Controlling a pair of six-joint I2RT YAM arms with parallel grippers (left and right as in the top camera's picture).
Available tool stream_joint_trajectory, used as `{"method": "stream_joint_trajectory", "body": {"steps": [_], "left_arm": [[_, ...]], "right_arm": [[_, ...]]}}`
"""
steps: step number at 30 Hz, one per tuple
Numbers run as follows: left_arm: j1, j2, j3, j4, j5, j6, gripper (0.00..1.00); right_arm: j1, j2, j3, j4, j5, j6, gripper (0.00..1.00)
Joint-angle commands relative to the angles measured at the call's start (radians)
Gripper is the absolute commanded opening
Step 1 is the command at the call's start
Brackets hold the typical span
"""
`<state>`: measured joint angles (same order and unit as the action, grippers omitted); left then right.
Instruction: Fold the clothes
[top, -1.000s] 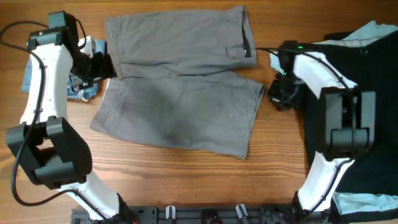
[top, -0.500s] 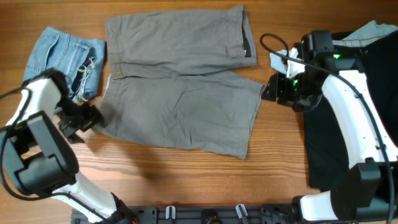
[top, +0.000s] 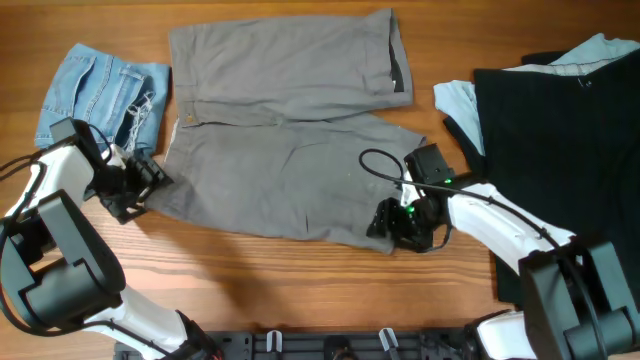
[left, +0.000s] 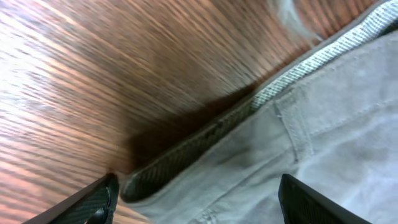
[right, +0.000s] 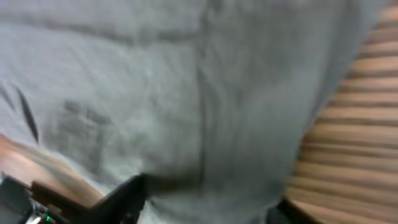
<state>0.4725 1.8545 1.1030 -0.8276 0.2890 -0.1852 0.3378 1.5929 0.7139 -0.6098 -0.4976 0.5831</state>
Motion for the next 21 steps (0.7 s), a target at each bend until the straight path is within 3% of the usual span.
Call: {"method": "stream_joint_trajectory", "body": {"steps": [1,3,4,5,8,11,16,21], "left_arm": [[-0.011,0.040,-0.039,-0.009,0.068,0.077,0.73],[-0.011,0.040,-0.039,-0.039,0.070,0.113,0.44],[-0.010,0.038,-0.037,-0.064,0.070,0.123,0.18],[-0.010,0.034,-0.036,-0.079,0.070,0.126,0.05],[-0.010,0.000,-0.013,-0.130,0.067,0.126,0.04],[-0.010,-0.090,0.039,-0.202,0.038,0.108,0.04],[-0.010,-0.357,0.103,-0.334,-0.029,-0.066,0.04],[-0.010,-0.728,0.117,-0.418,-0.111,-0.118,0.04]], "right_arm": [[0.004,0.028,-0.023,0.011,0.021,0.019,0.23],[-0.004,0.023,-0.002,-0.034,0.026,0.014,0.09],[-0.011,0.015,0.010,-0.052,0.025,-0.006,0.06],[-0.018,0.004,0.025,-0.079,0.032,-0.020,0.04],[-0.032,-0.043,0.090,-0.196,0.100,-0.061,0.04],[-0.034,-0.121,0.204,-0.383,0.288,-0.087,0.04],[-0.034,-0.243,0.405,-0.601,0.441,-0.087,0.04],[-0.034,-0.331,0.599,-0.754,0.457,-0.106,0.04]]}}
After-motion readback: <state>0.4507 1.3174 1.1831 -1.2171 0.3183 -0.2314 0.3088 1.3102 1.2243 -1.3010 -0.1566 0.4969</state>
